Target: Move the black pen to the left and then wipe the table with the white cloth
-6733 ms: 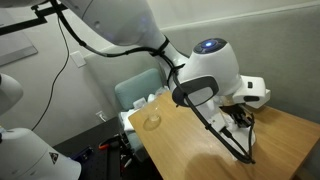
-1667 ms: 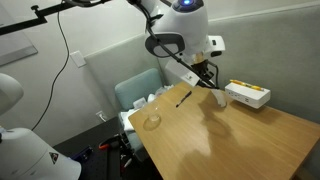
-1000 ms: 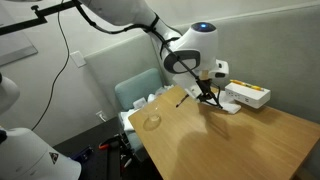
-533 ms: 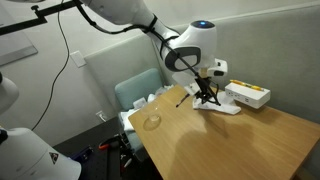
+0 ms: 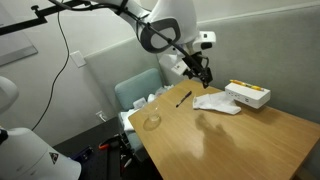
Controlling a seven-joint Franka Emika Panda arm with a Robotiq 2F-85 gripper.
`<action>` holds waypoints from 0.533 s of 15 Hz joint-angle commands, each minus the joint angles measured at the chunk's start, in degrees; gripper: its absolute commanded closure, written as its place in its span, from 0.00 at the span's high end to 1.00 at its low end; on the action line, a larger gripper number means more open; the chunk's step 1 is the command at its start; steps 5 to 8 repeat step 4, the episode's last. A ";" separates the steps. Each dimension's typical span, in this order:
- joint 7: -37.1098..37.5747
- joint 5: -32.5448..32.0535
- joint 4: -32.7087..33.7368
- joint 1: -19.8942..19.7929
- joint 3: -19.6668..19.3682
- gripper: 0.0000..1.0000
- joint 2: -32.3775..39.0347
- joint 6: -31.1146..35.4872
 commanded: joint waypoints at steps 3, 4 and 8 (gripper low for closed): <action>3.06 -3.24 -10.93 2.37 -3.09 1.00 -12.72 1.59; 3.63 -3.74 -11.89 2.75 -3.59 1.00 -13.85 1.45; 3.63 -3.74 -11.89 2.75 -3.59 1.00 -13.85 1.45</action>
